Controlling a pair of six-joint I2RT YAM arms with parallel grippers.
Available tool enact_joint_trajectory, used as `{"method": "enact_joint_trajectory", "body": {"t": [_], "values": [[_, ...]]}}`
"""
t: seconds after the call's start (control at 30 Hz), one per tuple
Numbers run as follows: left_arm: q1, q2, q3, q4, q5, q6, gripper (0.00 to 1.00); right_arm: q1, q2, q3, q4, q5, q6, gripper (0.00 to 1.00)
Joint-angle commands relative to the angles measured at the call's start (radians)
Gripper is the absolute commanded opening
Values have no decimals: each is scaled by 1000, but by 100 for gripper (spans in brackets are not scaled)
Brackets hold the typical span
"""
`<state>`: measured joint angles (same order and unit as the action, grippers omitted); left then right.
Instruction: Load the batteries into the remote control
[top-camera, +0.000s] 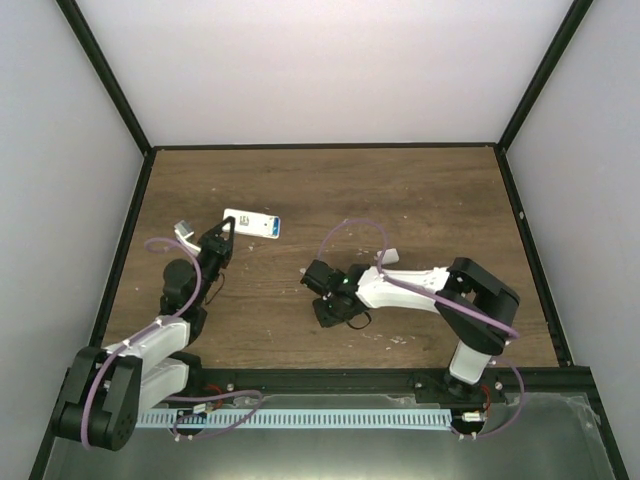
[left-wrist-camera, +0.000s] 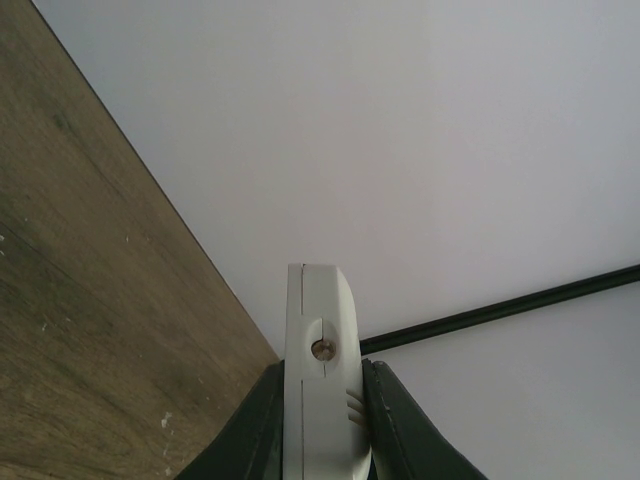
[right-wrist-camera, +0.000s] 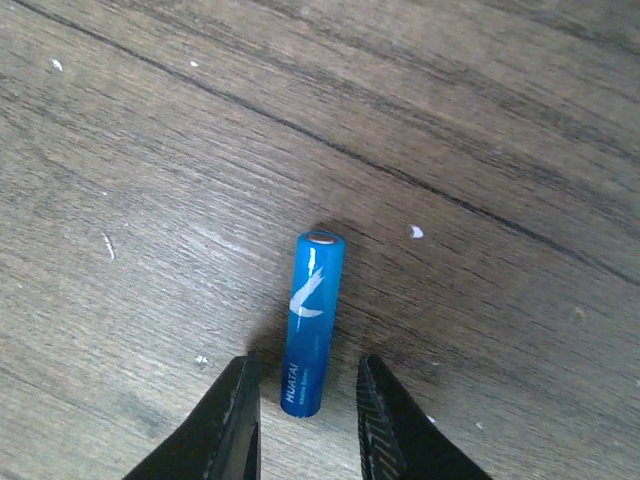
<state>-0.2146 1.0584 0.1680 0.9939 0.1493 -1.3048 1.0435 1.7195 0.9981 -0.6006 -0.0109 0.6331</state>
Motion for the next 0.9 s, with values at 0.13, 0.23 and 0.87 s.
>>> {"method": "enact_joint_trajectory", "body": {"t": [0.13,0.23,0.87], "values": [[5,-32,-7,-12,-9,23,0,54,-46,-142,69,118,81,18],[5,-38,-9,-21,-8,29,0,67,-65,-187,106,137,86,17],[6,-72,-7,-60,-30,39,0,99,-44,-181,121,186,34,9]]}}
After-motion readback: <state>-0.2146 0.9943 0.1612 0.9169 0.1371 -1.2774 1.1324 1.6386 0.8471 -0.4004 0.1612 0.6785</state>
